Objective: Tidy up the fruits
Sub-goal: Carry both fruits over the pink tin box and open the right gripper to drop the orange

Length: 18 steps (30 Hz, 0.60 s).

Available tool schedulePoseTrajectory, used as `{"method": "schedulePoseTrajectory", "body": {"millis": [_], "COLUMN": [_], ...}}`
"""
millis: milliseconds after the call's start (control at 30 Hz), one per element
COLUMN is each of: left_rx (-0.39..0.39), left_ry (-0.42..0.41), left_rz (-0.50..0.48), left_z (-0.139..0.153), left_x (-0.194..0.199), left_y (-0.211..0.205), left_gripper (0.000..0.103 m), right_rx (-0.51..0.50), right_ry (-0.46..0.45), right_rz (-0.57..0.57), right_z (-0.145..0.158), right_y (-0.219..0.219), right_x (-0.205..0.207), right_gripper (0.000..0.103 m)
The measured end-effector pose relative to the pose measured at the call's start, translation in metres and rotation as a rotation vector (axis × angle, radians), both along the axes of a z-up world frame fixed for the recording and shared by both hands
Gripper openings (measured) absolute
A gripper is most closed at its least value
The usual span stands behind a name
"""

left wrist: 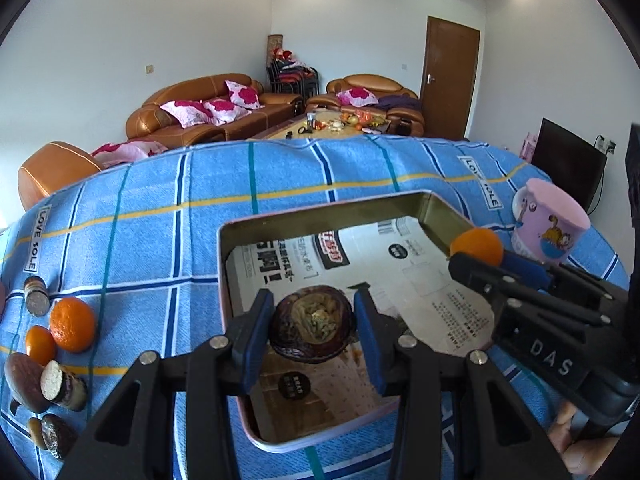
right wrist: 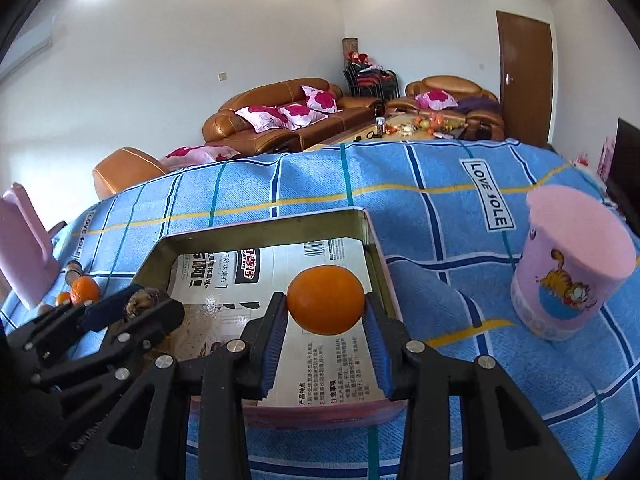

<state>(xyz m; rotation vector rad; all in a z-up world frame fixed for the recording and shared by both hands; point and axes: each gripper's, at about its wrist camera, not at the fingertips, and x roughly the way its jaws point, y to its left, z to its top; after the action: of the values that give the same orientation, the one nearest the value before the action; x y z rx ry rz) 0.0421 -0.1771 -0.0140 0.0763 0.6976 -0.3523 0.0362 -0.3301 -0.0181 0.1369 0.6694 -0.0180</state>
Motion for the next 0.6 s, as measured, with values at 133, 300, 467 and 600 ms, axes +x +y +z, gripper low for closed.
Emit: {"method": "schedulePoseTrajectory", "body": {"millis": [133,300,467,600], "left_rx": [0.015,0.027,0.033,0.039], "left_ry": [0.001,0.016,0.015,0.012], "left_rz": [-0.014,-0.019,-0.02,-0.014], "left_z": [-0.0012,-0.0042,-0.0051,-0.0053], "left_x": [-0.0015,0.0006,0.0014,0.0016], "left_y": [-0.0042,-0.0069,-0.0081,-0.0084], "left_gripper": [0.043,0.043,0.043,0.044], "right_rx": [-0.009,-0.017,-0.002,0.02], "right_ry": [0.011,0.01,0.011,0.001], "right_rz": [0.006,0.009,0.007,0.013], "right_z": [-0.0022,-0.0033,-0.0035,-0.0024], "right_y": [0.0045,0.0079,0.0071,0.0061], "right_x": [0.0026,0.0013,0.0014,0.0004], "right_gripper": [0.041,0.041,0.041,0.042]}}
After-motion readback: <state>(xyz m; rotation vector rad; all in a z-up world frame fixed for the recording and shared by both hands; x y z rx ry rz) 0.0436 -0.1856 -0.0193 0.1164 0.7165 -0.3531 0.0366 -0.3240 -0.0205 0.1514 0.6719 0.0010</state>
